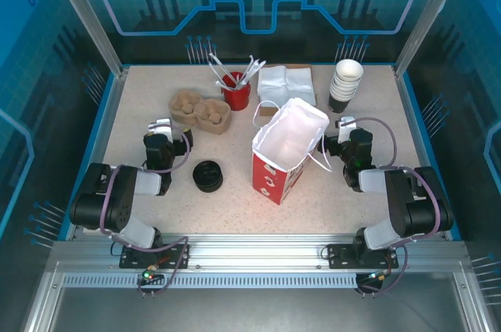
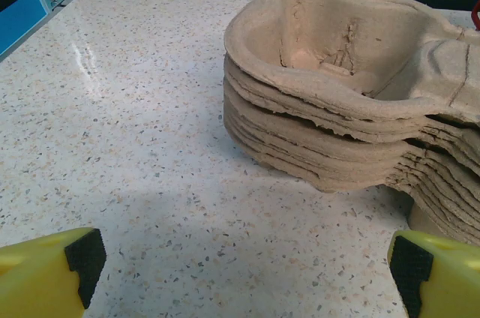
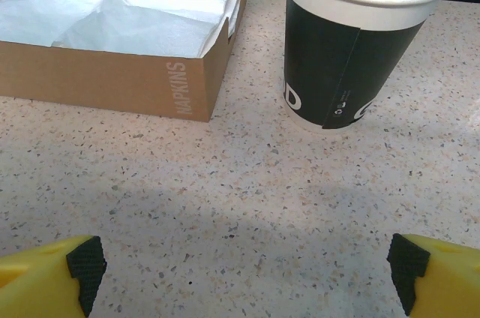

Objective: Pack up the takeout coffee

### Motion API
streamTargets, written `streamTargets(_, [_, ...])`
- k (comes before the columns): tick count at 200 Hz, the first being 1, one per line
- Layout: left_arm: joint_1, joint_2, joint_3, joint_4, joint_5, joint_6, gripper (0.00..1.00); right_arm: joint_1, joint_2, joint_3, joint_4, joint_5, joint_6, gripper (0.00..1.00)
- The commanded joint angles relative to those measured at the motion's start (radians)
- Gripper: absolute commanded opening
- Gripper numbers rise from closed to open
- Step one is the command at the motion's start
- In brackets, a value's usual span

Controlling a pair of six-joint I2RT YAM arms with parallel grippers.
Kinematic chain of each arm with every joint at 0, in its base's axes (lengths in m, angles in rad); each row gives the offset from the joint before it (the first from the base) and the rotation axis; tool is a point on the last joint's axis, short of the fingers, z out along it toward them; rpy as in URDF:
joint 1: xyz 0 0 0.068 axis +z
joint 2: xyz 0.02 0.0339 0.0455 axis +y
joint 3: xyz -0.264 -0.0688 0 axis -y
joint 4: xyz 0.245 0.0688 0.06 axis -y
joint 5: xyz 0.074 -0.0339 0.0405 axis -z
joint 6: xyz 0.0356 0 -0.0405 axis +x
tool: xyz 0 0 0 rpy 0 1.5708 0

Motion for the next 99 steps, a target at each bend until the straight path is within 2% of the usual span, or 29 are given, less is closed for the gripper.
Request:
streamTargets(1, [-0.001,0.002,0.009,0.026,-0.002,0.0,0.99,-0.012,0.005,0.021,0.004,-0.006,-0.014,1.0])
streamTargets(99, [-0.001,0.002,0.008,0.027,-0.002,0.0,0.99,-0.015,0.003,0.02,0.004,-0.011,-0.013,1.0])
